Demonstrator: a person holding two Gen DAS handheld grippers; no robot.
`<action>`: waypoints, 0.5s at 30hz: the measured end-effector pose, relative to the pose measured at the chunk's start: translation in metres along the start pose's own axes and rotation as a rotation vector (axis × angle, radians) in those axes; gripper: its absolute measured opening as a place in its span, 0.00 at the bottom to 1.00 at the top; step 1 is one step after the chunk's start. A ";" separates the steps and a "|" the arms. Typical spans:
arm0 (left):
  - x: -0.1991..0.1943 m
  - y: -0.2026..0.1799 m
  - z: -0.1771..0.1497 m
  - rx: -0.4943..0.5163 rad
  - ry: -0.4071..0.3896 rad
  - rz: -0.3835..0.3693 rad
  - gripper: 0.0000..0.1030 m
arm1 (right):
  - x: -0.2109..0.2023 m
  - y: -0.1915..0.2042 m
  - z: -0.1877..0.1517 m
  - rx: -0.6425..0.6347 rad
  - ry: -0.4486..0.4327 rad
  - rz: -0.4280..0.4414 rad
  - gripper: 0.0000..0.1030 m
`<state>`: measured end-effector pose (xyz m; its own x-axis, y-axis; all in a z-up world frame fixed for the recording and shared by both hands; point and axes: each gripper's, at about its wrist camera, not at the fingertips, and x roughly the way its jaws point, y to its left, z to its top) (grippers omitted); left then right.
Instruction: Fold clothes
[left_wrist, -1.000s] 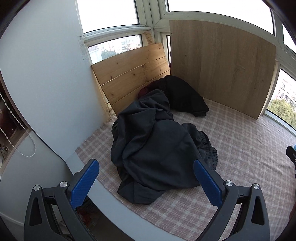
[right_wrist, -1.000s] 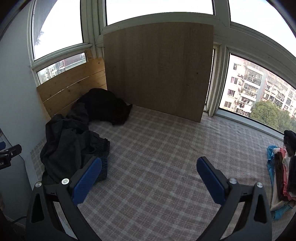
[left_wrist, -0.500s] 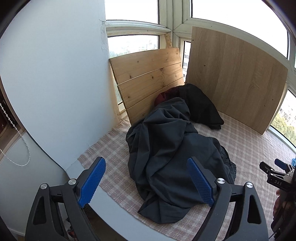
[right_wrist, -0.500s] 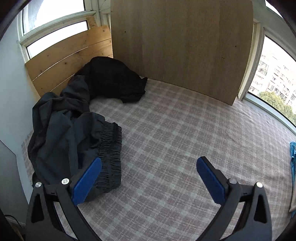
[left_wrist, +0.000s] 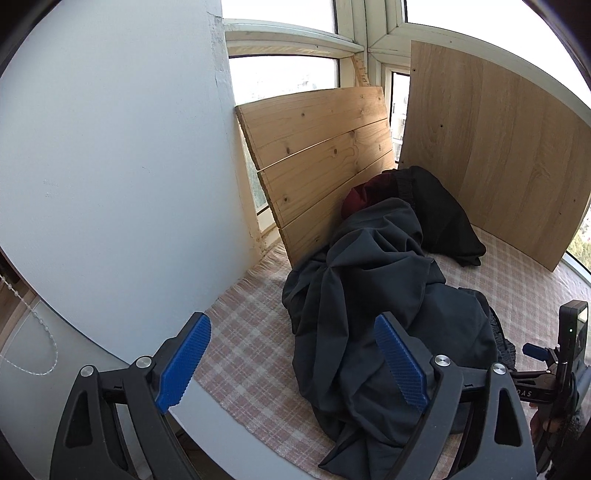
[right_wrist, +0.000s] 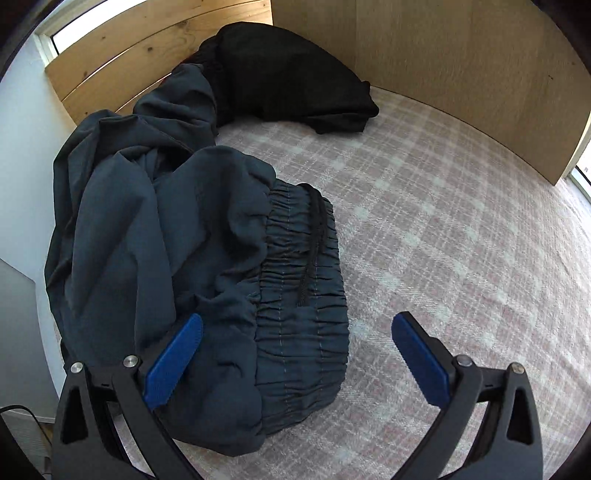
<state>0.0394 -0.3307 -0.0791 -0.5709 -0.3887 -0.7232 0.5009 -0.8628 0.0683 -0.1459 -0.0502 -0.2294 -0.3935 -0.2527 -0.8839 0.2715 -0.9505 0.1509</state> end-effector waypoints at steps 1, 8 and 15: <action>0.002 -0.001 0.000 0.004 0.003 -0.001 0.88 | 0.003 0.002 -0.001 -0.003 0.013 0.024 0.79; 0.010 -0.002 -0.004 0.004 0.019 0.002 0.88 | -0.002 0.014 -0.005 -0.024 0.000 0.129 0.41; 0.001 0.000 -0.006 0.025 0.009 0.042 0.88 | -0.133 -0.026 0.011 0.074 -0.274 0.236 0.16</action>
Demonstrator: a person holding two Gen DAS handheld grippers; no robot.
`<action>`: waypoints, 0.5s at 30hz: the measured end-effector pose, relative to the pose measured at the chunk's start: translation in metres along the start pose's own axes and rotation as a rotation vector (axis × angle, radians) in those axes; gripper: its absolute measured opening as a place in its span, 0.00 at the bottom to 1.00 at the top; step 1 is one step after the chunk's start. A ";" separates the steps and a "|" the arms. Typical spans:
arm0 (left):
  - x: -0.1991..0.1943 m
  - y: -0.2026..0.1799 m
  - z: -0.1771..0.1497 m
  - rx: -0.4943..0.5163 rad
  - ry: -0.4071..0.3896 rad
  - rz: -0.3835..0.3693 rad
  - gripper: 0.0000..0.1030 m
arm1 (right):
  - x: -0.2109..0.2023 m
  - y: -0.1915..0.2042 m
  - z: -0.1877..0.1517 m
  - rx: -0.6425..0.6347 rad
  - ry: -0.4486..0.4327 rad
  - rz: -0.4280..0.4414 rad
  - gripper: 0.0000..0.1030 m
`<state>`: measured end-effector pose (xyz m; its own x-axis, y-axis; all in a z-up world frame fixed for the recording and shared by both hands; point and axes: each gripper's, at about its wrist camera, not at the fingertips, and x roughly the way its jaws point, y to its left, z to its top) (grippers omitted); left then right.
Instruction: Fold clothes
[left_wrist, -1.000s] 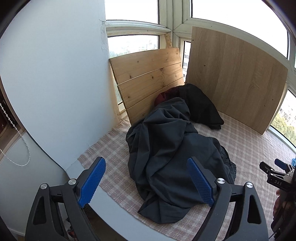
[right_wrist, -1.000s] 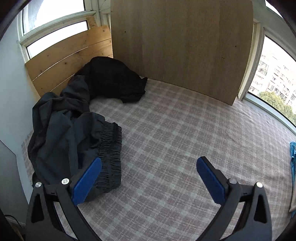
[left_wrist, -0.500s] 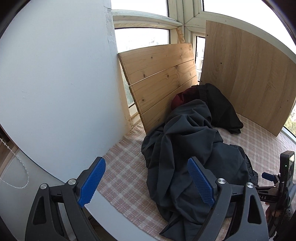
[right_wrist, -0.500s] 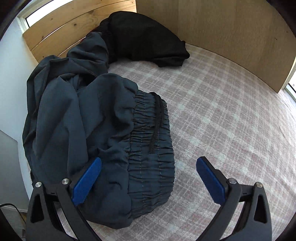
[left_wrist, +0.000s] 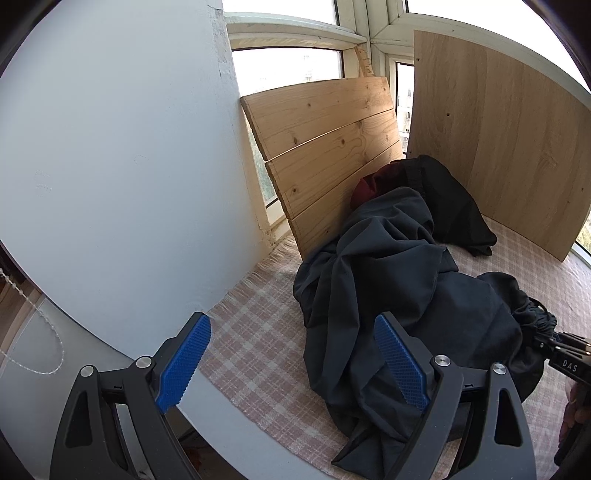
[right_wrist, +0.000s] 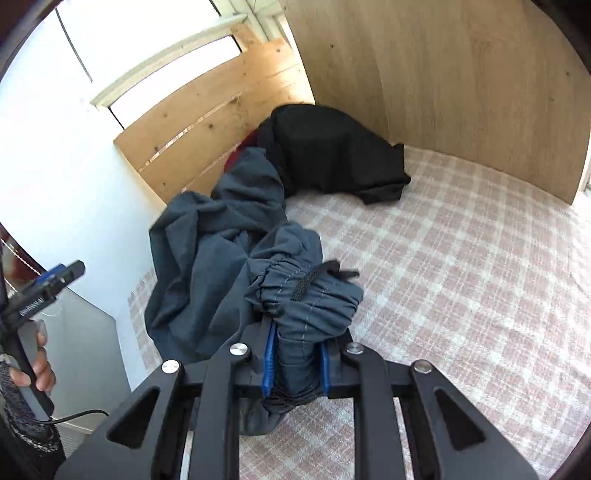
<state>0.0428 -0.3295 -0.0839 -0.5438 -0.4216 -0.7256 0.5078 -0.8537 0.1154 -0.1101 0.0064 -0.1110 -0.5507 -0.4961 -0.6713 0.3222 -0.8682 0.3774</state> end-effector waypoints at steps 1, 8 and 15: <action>-0.003 0.001 0.001 0.003 -0.007 0.004 0.88 | -0.029 -0.005 0.007 0.002 -0.048 -0.011 0.16; -0.017 -0.020 0.012 0.058 -0.051 -0.022 0.88 | -0.256 -0.075 -0.019 0.093 -0.344 -0.433 0.15; -0.016 -0.080 0.015 0.157 -0.062 -0.111 0.88 | -0.360 -0.195 -0.118 0.375 -0.094 -0.996 0.34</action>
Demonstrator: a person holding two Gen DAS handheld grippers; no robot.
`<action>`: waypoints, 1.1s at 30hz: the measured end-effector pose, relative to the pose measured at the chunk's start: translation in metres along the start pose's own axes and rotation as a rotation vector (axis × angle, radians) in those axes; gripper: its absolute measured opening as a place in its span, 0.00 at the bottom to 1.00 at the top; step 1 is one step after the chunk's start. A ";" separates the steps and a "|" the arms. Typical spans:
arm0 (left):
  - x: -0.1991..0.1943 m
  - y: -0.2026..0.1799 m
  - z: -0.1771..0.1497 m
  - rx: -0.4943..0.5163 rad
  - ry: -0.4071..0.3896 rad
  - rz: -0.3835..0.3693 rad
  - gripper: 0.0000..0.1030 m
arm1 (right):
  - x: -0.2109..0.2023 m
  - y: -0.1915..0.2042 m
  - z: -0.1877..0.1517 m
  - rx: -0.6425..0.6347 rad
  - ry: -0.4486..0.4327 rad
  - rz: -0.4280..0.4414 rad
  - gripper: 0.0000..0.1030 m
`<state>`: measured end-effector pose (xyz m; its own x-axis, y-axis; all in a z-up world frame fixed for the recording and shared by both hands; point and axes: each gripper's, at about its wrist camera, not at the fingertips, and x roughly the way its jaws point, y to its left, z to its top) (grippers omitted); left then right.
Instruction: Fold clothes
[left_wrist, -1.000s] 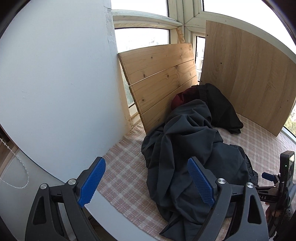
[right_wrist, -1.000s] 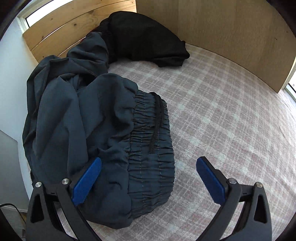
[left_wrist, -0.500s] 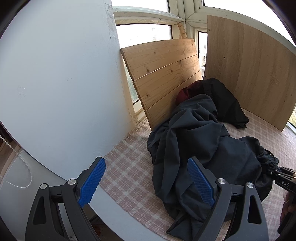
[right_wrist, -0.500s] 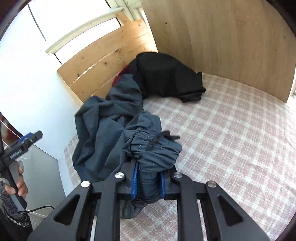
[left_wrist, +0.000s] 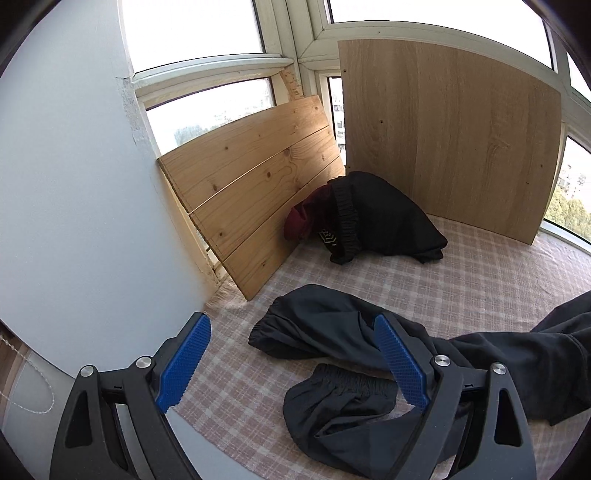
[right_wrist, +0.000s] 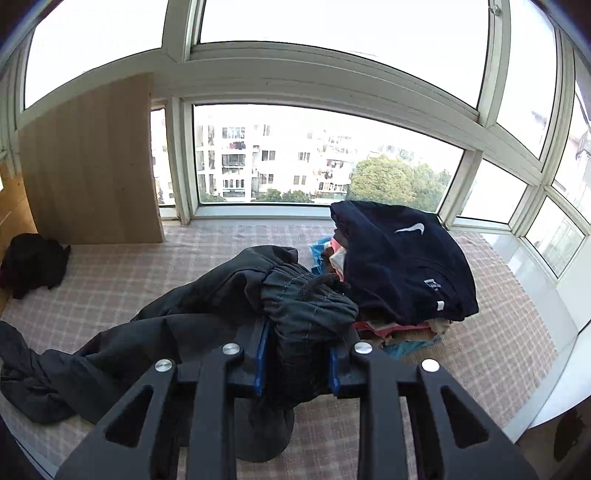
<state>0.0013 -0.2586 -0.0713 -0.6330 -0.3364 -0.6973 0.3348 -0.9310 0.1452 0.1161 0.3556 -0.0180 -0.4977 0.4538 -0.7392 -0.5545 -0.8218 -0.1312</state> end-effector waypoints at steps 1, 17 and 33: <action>0.003 -0.010 0.001 0.015 0.006 -0.016 0.88 | 0.015 -0.010 -0.010 0.026 0.060 0.022 0.35; -0.009 -0.189 -0.027 0.268 0.038 -0.211 0.88 | 0.034 0.108 -0.061 -0.177 0.110 0.267 0.39; 0.016 -0.225 -0.034 0.305 0.075 -0.226 0.88 | 0.091 0.161 -0.070 -0.213 0.244 0.298 0.39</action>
<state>-0.0601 -0.0497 -0.1388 -0.6107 -0.1167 -0.7832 -0.0380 -0.9836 0.1762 0.0281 0.2407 -0.1525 -0.4285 0.1127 -0.8965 -0.2482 -0.9687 -0.0031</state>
